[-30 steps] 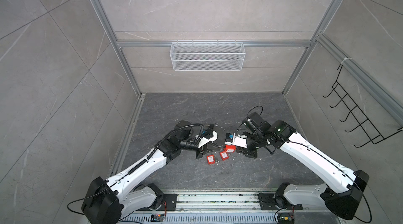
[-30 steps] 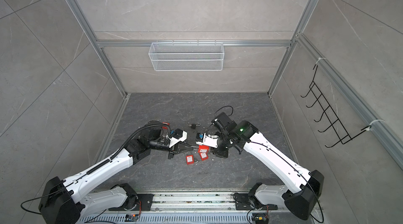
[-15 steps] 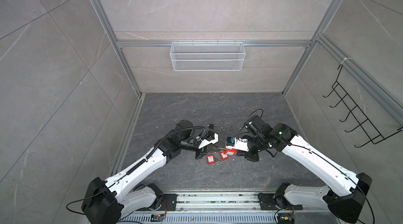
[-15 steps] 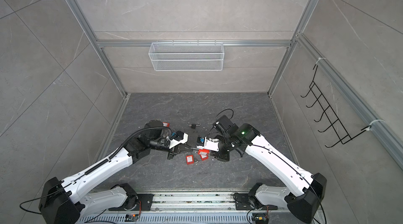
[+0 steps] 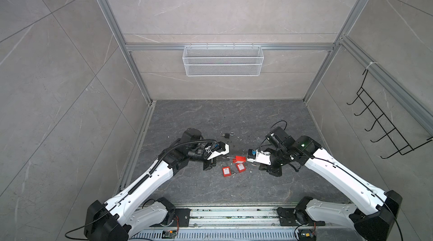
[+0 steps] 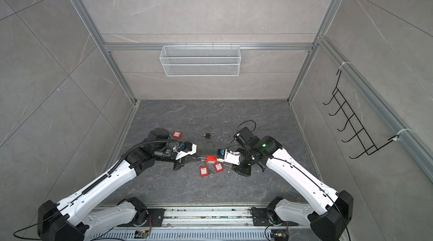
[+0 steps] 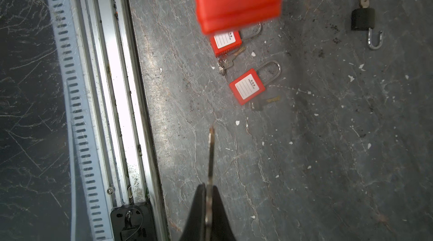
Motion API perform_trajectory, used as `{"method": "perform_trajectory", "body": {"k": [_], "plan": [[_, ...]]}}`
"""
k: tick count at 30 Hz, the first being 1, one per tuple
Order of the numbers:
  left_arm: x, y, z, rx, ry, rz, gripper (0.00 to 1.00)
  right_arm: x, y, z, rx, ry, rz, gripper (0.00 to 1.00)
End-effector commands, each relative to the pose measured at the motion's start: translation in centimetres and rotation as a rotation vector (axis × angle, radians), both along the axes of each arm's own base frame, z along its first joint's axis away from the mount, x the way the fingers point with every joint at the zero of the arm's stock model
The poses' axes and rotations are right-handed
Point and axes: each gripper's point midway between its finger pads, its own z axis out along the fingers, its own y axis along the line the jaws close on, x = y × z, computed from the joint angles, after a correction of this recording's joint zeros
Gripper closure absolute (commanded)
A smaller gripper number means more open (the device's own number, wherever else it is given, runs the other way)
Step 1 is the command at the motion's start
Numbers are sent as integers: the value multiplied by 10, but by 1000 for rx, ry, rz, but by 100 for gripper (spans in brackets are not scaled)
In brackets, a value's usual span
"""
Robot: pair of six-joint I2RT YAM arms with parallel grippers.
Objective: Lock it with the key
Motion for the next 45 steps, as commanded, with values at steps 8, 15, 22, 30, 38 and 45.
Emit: {"method": "perform_trajectory", "body": {"k": [8, 15, 22, 30, 38, 45], "plan": [[-10, 48, -24, 313, 117, 25, 100, 32, 4, -5, 28, 0, -269, 100], [-9, 84, -62, 627, 235, 84, 100, 54, 19, -16, 115, 33, -470, 100], [-5, 100, -94, 799, 304, 81, 100, 67, 15, -32, 132, 45, -644, 100], [3, 111, -134, 968, 380, 52, 100, 66, 18, -47, 169, 124, -765, 100], [19, 106, -149, 1057, 404, 5, 100, 61, 26, -65, 185, 257, -892, 100], [32, 105, -170, 1106, 404, 14, 100, 53, 38, -71, 191, 320, -930, 100]]}}
